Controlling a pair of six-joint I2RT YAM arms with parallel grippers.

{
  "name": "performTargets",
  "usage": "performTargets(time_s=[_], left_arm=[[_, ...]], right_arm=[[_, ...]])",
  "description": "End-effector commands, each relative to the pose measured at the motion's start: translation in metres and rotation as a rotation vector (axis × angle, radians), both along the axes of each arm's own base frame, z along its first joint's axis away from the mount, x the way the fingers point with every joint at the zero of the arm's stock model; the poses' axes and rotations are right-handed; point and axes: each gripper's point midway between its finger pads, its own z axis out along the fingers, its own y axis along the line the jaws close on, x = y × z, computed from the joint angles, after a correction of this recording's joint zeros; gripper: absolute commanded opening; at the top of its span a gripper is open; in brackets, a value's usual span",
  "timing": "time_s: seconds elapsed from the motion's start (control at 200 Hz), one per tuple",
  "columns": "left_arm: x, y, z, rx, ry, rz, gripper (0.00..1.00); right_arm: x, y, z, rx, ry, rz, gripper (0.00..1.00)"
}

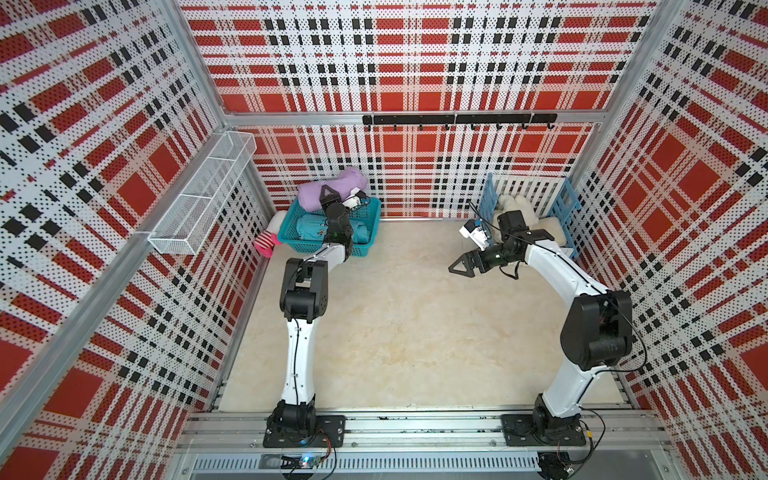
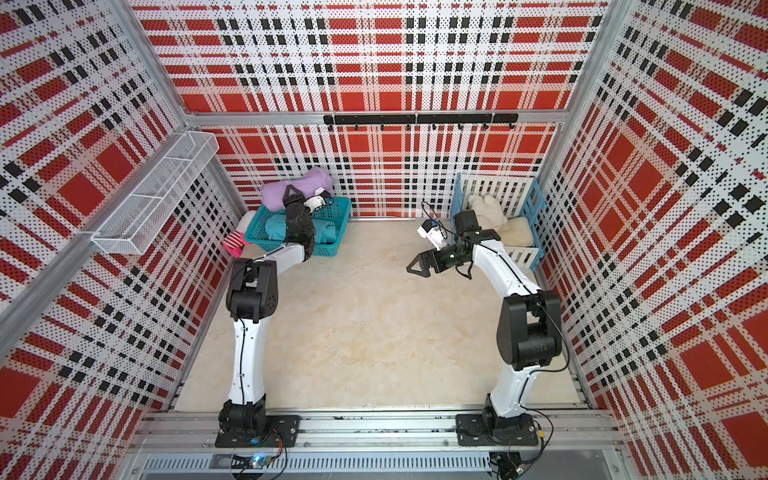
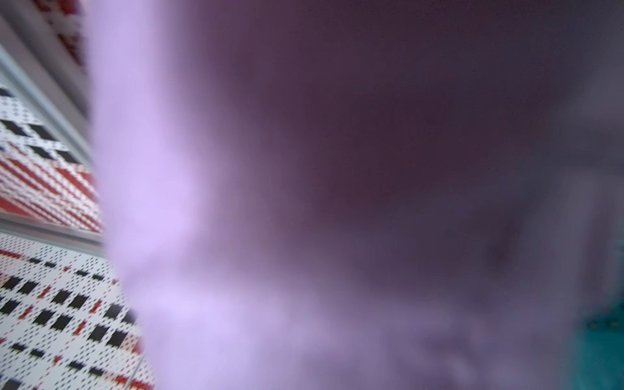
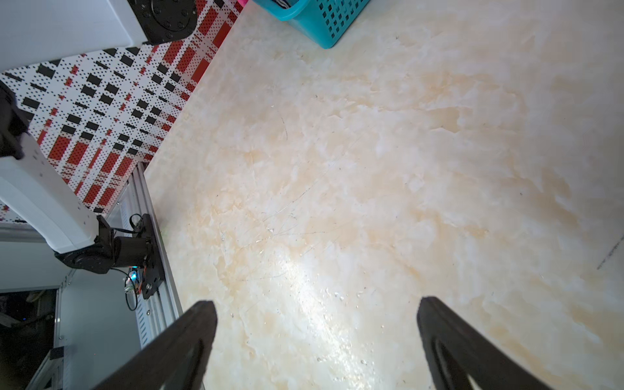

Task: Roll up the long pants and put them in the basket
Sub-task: Place the long pant in the bin.

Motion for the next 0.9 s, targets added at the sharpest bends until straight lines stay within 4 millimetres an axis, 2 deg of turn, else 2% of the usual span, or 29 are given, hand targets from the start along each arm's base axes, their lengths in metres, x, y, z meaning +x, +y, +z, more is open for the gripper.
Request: performTargets(time_s=[0.0,0.095,0.17,0.301,0.386,0.496,0.646,0.752,0.897], left_arm=[[0.016,0.000,0.034,-0.013,-0.110,-0.109,0.00],[0.033,0.009,0.014,0.011,-0.056,-0.140,0.00],[0.043,0.016,-0.011,0.032,0.009,-0.164,0.00],[0.052,0.024,-0.064,0.046,0.172,-0.193,0.00],[0.050,0.026,-0.099,0.056,0.304,-0.201,0.00],[0.036,0.022,-0.146,0.049,0.502,-0.213,0.00],[0.001,-0.008,-0.189,0.079,0.681,-0.246,0.00],[-0.024,-0.030,-0.206,0.066,0.755,-0.292,0.00],[-0.053,-0.056,-0.203,0.051,0.824,-0.329,0.00]], right_arm=[[0.007,0.008,0.005,0.031,0.058,0.003,1.00],[0.015,0.008,0.001,0.008,0.093,0.006,1.00],[0.016,0.007,-0.002,-0.004,0.121,0.014,1.00],[0.014,0.007,-0.005,-0.003,0.154,0.012,1.00],[0.009,0.006,-0.006,-0.009,0.167,0.010,1.00],[0.000,0.004,-0.009,-0.017,0.180,0.015,1.00],[-0.013,0.002,-0.014,-0.023,0.201,0.034,1.00],[-0.022,0.000,-0.017,-0.027,0.208,0.052,1.00],[-0.034,-0.002,-0.020,-0.019,0.218,0.075,1.00]])
